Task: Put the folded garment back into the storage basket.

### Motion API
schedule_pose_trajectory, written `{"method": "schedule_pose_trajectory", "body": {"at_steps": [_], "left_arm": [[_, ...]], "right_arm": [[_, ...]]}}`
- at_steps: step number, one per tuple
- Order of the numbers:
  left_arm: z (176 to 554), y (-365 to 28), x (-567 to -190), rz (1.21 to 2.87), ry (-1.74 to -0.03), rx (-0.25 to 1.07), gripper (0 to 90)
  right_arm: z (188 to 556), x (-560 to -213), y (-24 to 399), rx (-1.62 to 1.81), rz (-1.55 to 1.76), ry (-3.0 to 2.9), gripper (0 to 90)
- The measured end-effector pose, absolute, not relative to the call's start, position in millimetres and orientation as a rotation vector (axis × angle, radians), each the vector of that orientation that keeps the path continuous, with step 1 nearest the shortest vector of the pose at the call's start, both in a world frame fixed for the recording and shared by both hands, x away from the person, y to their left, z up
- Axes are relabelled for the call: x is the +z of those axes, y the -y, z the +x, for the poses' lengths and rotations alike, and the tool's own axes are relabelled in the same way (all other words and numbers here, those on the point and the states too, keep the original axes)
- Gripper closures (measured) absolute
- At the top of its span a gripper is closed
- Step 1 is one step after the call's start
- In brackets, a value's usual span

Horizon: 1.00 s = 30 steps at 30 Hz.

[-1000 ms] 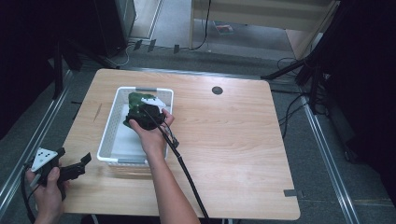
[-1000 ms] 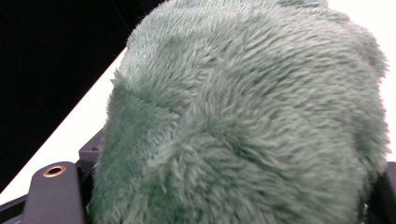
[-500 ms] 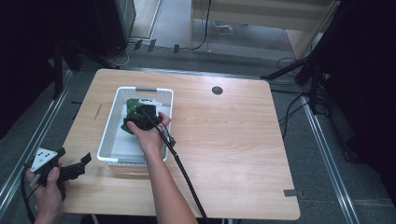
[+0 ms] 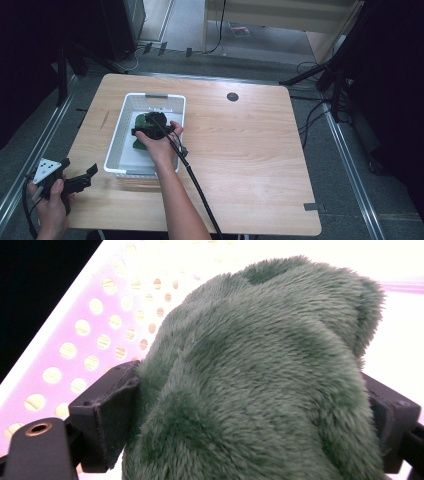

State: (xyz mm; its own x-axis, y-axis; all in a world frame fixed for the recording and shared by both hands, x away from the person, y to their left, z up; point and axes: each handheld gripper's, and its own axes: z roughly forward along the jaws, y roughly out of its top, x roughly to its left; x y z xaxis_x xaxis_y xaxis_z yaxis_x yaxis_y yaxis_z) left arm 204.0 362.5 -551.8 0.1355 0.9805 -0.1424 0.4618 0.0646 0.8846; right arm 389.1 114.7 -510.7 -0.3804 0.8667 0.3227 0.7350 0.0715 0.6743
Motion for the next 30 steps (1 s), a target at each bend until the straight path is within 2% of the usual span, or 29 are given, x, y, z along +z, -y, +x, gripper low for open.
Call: {"method": "schedule_pose_trajectory", "body": {"at_steps": [5,20,30], "left_arm": [[204,-363,-552,1.531,-1.458,0.74,0.8],[204,-362,-552,1.531,-1.461,0.742,0.8],[204,-363,-552,1.532,-1.459,0.739,0.7]], "right_arm": [[387,-506,-117,1.159,1.642,-2.196,3.4],[372,-481,-118,1.193,1.497,-2.155,1.8],[360,-458,-103,1.289,1.42,-2.104,0.0]]}}
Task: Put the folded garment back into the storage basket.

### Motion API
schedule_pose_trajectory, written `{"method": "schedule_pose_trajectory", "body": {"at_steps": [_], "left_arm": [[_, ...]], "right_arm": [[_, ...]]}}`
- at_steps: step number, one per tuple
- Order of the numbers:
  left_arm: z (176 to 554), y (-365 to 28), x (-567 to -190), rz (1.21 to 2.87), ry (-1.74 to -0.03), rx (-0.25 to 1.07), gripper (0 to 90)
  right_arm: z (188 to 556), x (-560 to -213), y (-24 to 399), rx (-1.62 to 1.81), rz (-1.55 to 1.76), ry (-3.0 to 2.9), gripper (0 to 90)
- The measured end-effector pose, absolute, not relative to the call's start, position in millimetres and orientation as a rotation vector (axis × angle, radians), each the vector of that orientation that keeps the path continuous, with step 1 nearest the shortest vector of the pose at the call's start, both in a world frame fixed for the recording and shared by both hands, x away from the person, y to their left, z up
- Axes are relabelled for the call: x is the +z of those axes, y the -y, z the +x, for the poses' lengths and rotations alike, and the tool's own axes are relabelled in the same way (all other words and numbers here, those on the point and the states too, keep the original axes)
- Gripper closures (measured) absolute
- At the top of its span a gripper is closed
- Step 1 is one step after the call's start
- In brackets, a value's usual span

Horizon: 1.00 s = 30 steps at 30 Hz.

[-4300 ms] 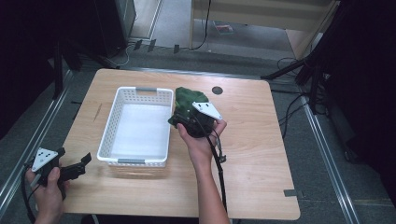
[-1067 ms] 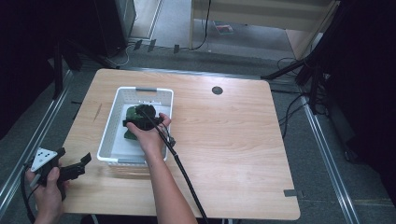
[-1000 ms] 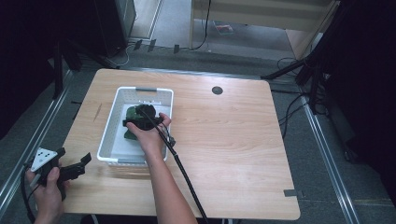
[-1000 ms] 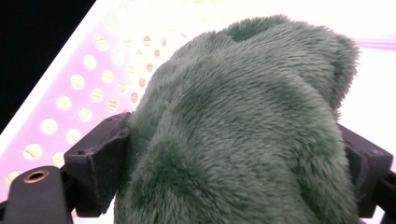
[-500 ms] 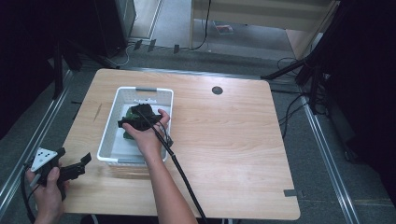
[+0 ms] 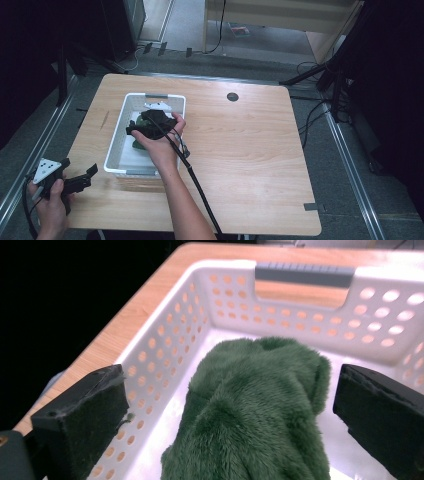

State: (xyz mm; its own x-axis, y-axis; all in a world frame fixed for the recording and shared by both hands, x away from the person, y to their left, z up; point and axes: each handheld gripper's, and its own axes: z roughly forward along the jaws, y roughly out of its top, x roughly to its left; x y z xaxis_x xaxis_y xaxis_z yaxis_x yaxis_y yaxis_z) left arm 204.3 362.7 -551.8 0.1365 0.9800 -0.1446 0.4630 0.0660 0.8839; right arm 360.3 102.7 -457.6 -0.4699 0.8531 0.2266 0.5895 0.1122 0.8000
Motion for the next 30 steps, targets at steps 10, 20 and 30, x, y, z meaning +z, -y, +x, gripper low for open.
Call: {"method": "schedule_pose_trajectory", "body": {"at_steps": [10,20,30], "left_arm": [[204,-363,-552,1.534,-1.459,0.735,0.7],[204,-363,-552,1.53,-1.462,0.733,0.7],[204,-363,-552,1.53,-1.461,0.733,0.8]], "right_arm": [[354,-447,-69,1.357,1.407,-2.035,0.0],[351,-445,-31,1.371,1.418,-1.985,0.0],[348,-449,12,1.368,1.442,-1.924,0.0]]}}
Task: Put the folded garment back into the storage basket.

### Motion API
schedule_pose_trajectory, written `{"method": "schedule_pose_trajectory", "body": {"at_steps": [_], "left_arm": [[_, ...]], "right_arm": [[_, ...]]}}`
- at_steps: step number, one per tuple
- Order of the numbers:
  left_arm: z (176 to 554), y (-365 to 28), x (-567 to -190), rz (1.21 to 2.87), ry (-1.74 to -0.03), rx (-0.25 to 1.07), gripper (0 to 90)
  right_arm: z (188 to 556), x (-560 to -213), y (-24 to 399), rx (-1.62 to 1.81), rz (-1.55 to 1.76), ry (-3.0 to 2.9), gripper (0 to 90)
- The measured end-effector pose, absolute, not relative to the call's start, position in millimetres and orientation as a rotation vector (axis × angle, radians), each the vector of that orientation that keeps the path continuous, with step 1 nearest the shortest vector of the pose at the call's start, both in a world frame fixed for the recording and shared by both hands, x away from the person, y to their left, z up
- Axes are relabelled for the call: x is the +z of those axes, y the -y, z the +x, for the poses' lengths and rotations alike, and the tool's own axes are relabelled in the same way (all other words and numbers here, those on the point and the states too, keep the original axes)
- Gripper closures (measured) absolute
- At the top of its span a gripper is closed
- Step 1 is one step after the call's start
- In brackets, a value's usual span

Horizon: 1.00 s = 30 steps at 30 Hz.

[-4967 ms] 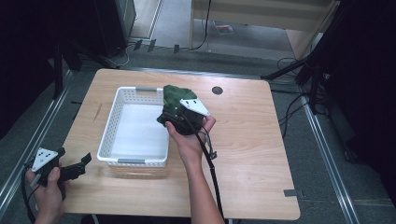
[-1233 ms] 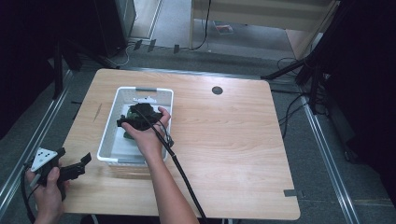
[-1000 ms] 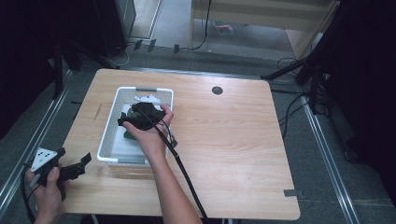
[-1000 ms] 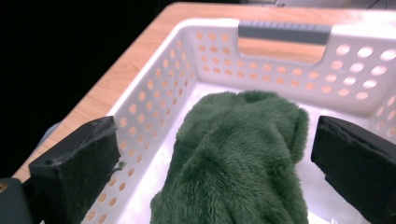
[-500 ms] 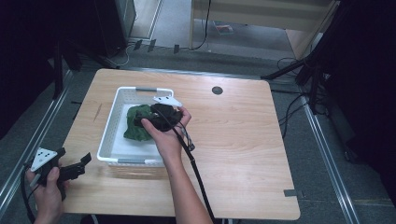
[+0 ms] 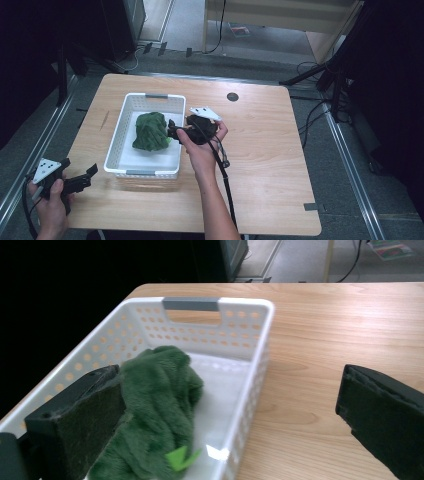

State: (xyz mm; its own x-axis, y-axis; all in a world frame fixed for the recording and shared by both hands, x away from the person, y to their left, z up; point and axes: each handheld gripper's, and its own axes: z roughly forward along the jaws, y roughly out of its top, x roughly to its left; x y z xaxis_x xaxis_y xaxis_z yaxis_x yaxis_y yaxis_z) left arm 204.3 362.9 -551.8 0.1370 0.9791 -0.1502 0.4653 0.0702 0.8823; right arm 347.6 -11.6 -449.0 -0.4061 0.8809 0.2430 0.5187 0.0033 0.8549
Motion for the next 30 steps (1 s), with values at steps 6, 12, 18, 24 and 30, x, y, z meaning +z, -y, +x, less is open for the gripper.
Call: {"method": "schedule_pose_trajectory", "body": {"at_steps": [6,12,18,24,30], "left_arm": [[204,-363,-552,1.531,-1.461,0.732,0.7],[204,-363,-552,1.53,-1.461,0.731,0.8],[204,-363,-552,1.531,-1.46,0.731,0.7],[204,-363,-552,1.532,-1.459,0.733,0.8],[204,-363,-552,1.531,-1.461,0.73,0.7]], "right_arm": [[345,-453,34,1.361,1.455,-1.897,0.0],[341,-459,54,1.34,1.47,-1.879,0.0],[337,-464,76,1.324,1.476,-1.858,0.0],[332,-471,99,1.309,1.49,-1.833,0.0],[328,-479,124,1.284,1.513,-1.802,0.0]]}}
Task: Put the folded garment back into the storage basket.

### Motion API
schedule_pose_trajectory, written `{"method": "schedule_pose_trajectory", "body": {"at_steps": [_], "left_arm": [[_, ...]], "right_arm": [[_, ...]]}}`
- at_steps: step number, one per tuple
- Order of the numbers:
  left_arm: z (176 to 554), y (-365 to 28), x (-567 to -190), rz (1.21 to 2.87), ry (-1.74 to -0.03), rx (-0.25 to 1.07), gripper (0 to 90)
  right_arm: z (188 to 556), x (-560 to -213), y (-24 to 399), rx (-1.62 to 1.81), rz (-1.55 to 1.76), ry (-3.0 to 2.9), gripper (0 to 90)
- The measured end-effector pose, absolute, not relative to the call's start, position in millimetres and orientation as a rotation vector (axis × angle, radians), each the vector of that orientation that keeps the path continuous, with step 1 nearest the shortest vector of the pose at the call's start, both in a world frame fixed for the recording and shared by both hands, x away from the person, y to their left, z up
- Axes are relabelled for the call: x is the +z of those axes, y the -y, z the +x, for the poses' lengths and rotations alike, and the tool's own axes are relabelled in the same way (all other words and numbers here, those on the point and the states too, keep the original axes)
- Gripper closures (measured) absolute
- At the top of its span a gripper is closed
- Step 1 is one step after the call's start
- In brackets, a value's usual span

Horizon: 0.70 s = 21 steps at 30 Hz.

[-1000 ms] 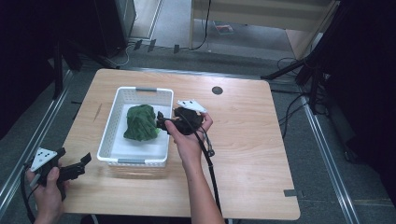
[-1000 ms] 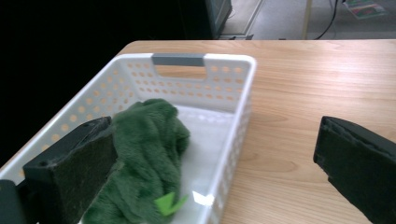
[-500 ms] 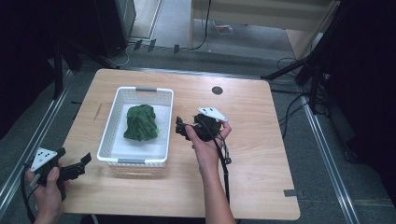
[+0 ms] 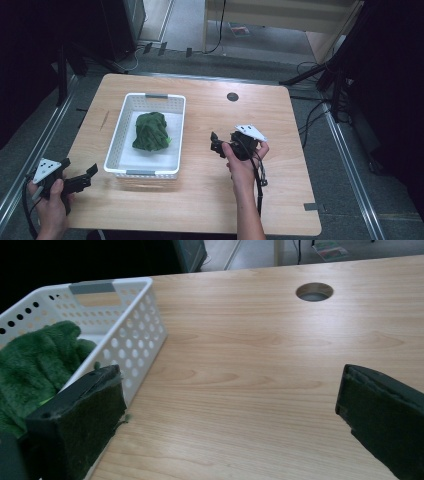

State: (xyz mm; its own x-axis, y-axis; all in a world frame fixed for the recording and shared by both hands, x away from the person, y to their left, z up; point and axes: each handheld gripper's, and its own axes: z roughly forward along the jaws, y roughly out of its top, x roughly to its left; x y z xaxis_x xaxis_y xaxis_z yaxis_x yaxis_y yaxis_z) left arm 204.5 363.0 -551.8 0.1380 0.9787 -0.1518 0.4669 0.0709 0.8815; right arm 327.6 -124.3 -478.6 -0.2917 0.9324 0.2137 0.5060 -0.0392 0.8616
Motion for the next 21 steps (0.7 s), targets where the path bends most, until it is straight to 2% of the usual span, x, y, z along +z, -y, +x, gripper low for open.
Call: {"method": "schedule_pose_trajectory", "body": {"at_steps": [21], "left_arm": [[204,-363,-552,1.535,-1.456,0.733,0.7]], "right_arm": [[312,-498,188,1.218,1.564,-1.722,0.5]]}}
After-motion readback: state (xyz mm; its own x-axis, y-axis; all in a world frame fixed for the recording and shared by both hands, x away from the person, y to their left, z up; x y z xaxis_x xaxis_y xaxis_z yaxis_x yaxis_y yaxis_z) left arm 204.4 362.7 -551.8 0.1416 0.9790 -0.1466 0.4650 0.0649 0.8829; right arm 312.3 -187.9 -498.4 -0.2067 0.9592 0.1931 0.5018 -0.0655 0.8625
